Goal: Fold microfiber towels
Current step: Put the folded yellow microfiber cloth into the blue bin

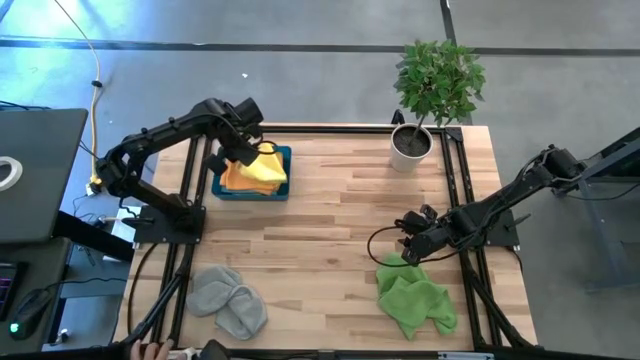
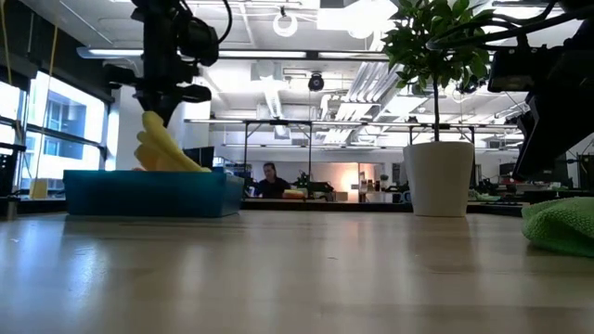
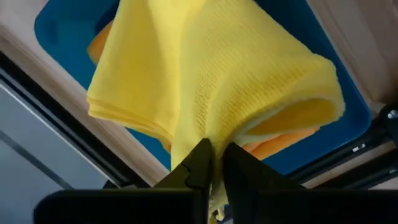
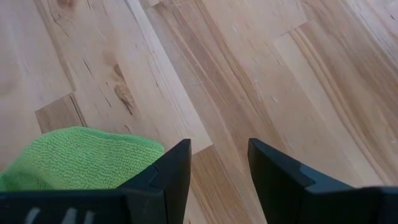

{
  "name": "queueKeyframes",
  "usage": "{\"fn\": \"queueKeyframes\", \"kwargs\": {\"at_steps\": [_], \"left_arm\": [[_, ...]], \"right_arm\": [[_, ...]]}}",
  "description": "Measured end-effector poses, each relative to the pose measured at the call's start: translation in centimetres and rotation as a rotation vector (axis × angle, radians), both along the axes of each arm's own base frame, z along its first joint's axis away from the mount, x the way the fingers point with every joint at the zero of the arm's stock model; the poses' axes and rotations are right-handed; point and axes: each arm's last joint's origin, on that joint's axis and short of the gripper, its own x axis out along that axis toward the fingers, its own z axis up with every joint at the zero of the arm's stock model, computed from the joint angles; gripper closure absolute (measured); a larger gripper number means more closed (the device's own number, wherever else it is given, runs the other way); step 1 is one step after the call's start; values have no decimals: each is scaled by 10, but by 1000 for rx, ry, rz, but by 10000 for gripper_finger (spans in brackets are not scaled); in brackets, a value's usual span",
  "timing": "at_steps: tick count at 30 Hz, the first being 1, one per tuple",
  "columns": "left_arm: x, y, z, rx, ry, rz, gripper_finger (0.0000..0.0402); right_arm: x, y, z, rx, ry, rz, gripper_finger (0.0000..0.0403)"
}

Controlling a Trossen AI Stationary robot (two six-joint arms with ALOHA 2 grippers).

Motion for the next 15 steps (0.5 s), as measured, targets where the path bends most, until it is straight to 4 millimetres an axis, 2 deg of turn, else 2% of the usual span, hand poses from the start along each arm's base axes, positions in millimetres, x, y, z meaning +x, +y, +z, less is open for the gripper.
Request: {"fn": "queueKeyframes", "kwargs": {"at_steps": [7, 15], "left_arm": [[10, -8, -1, 32, 6, 149, 317], [19, -21, -1, 21, -48, 578, 275]], "right_arm": [[0, 0, 0, 0, 0, 0, 250], [0, 0, 0, 0, 0, 0, 250]]}}
